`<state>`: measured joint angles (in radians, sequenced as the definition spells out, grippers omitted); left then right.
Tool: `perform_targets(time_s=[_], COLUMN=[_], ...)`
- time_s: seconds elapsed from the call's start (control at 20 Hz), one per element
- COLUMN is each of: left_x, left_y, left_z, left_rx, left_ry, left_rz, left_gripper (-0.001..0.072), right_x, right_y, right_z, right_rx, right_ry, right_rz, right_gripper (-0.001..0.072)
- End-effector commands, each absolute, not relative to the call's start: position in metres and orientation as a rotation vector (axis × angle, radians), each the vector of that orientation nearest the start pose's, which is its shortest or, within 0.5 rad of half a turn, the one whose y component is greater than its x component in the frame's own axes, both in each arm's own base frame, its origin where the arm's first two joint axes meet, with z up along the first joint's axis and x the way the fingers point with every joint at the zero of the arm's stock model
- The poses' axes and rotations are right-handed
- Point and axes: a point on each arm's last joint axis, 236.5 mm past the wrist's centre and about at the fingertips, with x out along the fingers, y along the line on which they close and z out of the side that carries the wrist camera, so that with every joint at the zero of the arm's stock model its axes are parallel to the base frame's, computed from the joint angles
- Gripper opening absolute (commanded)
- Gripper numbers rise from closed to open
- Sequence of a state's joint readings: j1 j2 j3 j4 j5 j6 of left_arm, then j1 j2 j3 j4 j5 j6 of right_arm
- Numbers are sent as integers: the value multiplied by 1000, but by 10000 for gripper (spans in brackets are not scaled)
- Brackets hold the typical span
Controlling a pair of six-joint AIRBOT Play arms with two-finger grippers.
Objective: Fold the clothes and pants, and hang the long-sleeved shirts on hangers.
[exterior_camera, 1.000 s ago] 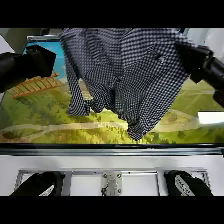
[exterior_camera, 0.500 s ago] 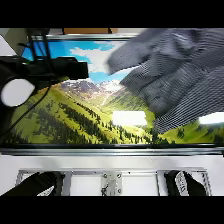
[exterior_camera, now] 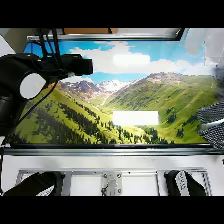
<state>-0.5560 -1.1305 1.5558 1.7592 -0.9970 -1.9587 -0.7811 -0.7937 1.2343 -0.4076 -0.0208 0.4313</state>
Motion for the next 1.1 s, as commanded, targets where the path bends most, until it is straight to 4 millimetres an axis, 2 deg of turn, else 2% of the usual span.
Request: perform_targets(time_s=[0.0,0.2,0.75,0.95,1.05], left_x=[396,389,387,384,383], left_y=[-196,-192,-190,-188,-187], left_z=[278,290,289,283,281], left_rx=[-87,-80,-78,-72,-68], left_ry=[549,520,531,556,566], left_rz=[-302,-313,-309,-301,-297], left_gripper=[16,17,16,16,17], right_x=[249,245,237,229,219], right_y=[-281,-278,-280,-290,-300], right_z=[506,531,534,533,532], right_rx=[-247,-378,-390,-390,-396], right_ry=[-476,-471,-481,-480,-474], right_rz=[-878,-914,-948,-991,-1027], right_gripper=[15,15,17,17,17])
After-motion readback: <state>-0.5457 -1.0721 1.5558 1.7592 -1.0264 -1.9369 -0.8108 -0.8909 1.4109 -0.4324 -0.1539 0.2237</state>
